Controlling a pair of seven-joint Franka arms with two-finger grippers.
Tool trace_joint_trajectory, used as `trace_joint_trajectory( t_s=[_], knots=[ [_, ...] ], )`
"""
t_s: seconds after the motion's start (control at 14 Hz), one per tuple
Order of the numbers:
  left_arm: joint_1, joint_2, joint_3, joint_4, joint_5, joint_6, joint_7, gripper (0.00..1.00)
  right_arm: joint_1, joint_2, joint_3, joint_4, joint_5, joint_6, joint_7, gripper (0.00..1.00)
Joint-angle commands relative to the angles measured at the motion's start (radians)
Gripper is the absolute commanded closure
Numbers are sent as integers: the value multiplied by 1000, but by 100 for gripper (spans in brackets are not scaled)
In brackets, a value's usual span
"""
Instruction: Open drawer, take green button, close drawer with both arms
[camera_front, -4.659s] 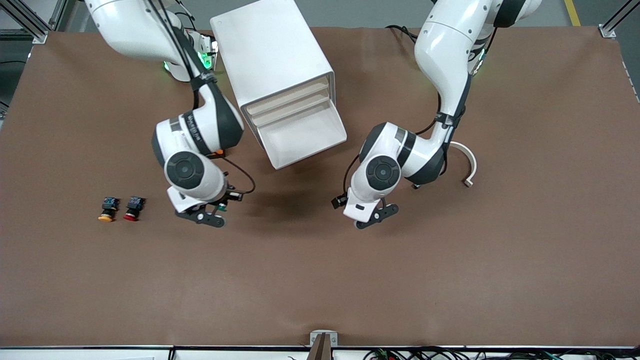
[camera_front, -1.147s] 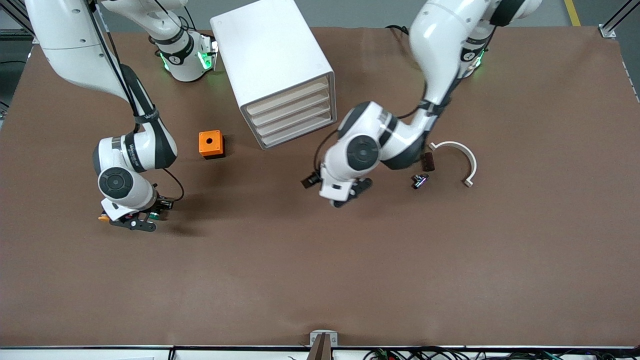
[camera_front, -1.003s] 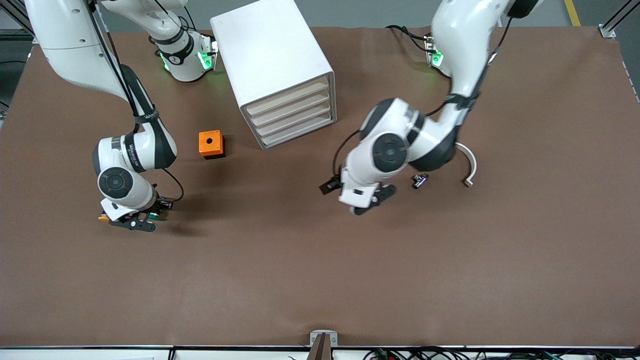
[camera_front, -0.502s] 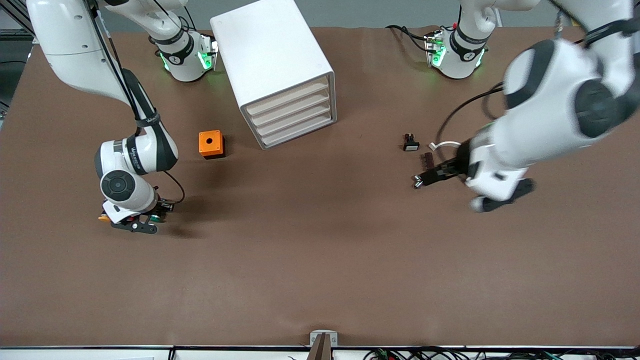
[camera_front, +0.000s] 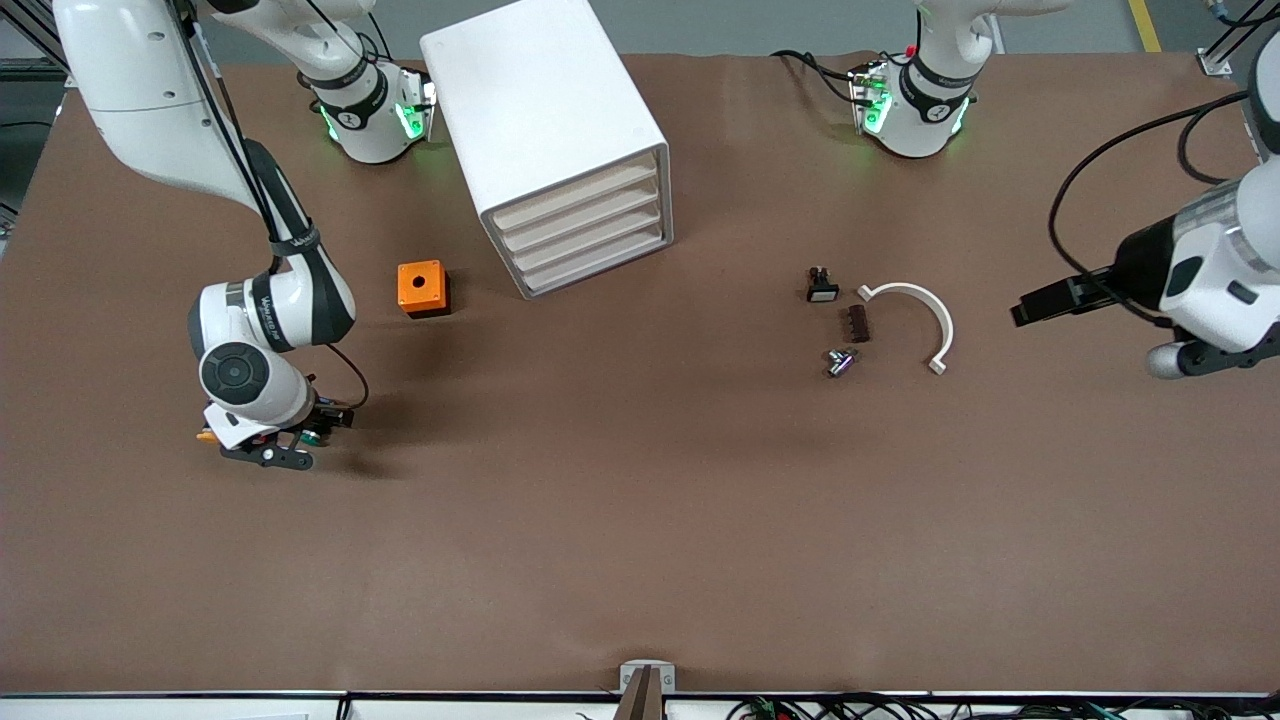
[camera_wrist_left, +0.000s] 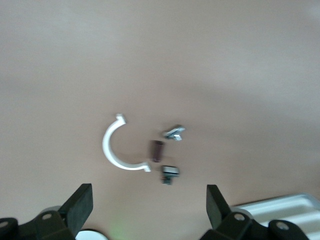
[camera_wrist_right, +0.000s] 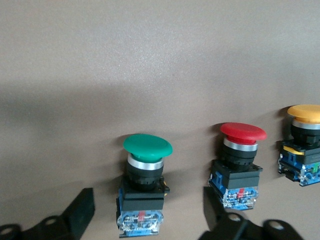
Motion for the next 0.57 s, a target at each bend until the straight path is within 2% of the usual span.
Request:
trace_joint_trajectory(
  t_s=[0.0, 0.14, 0.22, 0.36, 0.5],
  knots=[
    [-19, -108, 70, -128, 47, 23, 101, 0, -16, -1, 16, 22, -29, -32, -3, 0],
    [-33, -172, 123, -210, 48, 104, 145, 0, -14, -19, 16, 33, -28, -87, -26, 0],
    [-30, -206, 128, -256, 53, 162, 159, 0, -14, -43, 17, 36, -28, -123, -49, 0],
    [-25, -219, 121, -258, 114, 189, 170, 0, -11, -94, 25, 48, -22, -197, -69, 0],
    [-26, -217, 119, -222, 116, 184, 170, 0, -5, -164, 39, 50, -9, -269, -93, 0]
  ],
)
